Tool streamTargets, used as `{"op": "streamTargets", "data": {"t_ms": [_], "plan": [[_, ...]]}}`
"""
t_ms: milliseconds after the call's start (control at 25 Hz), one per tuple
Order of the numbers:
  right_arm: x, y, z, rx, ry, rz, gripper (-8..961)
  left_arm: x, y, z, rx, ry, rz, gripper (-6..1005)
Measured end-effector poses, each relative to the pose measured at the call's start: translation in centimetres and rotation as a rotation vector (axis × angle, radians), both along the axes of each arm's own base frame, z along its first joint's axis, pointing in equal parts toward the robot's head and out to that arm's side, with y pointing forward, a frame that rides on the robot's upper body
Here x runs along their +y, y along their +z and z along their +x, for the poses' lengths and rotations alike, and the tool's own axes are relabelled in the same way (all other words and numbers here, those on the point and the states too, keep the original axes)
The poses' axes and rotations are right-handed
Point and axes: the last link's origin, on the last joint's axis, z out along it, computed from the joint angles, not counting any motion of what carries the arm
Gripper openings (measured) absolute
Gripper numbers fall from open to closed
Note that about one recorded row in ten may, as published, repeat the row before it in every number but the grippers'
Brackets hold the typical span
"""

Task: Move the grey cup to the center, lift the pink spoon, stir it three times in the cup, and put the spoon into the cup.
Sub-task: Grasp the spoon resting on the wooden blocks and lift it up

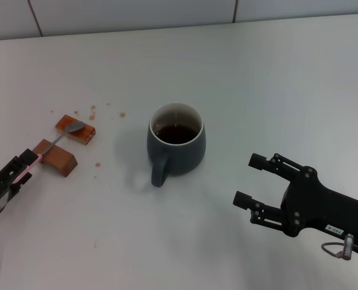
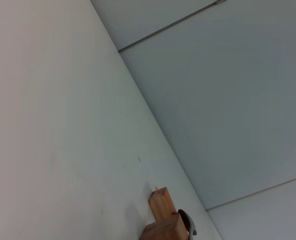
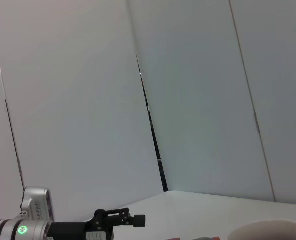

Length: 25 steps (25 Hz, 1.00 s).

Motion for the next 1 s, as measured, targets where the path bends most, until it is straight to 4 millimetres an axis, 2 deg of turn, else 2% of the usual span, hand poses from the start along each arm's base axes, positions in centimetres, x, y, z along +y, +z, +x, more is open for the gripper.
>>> {"op": "streamTargets", "data": {"t_ms": [1000], "plan": [[-0.85,0.11,0.21,0.011,0.002,-0.012,816,0.85,-0.44,0.69,-0.014,-0.017,-0.006,759]]}}
